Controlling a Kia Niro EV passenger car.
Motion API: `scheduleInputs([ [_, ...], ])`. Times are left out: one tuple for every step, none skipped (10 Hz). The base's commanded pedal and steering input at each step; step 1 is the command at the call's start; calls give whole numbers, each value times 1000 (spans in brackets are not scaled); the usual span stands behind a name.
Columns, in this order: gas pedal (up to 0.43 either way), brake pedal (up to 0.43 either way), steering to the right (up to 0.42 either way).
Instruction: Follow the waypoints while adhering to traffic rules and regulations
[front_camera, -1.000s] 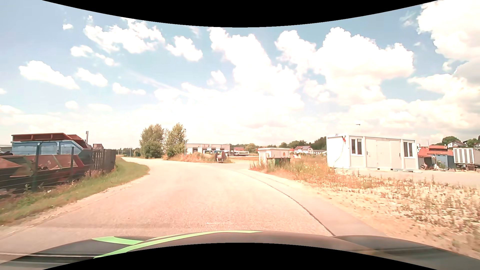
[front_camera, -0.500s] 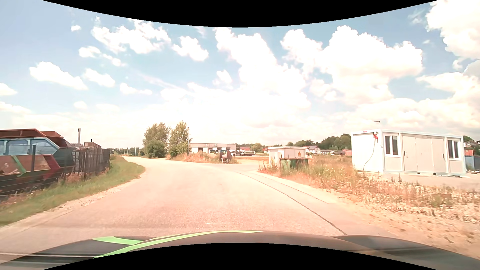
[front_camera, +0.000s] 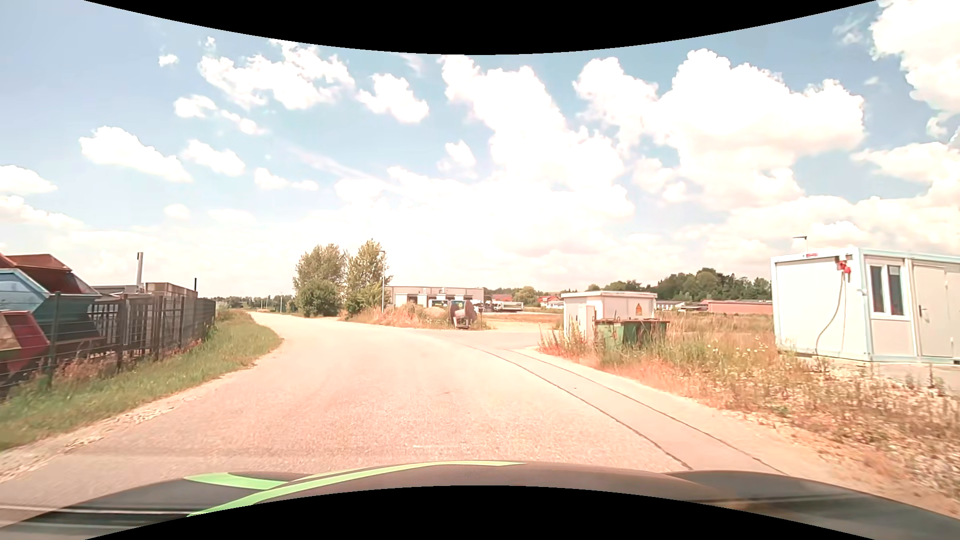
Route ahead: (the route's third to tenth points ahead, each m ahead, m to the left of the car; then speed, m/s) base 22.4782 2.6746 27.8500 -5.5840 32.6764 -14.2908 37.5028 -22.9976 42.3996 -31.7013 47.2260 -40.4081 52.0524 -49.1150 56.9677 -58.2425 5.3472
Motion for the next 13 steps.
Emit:
scheduleInputs([
  [8,0,-44],
  [8,0,-45],
  [8,0,-44],
  [8,0,-45],
  [8,0,-45],
  [0,0,-44],
  [0,0,-44],
  [0,0,-44],
  [0,0,-43],
  [0,0,-41],
  [0,0,-37],
  [0,0,-34],
  [0,0,-32],
])
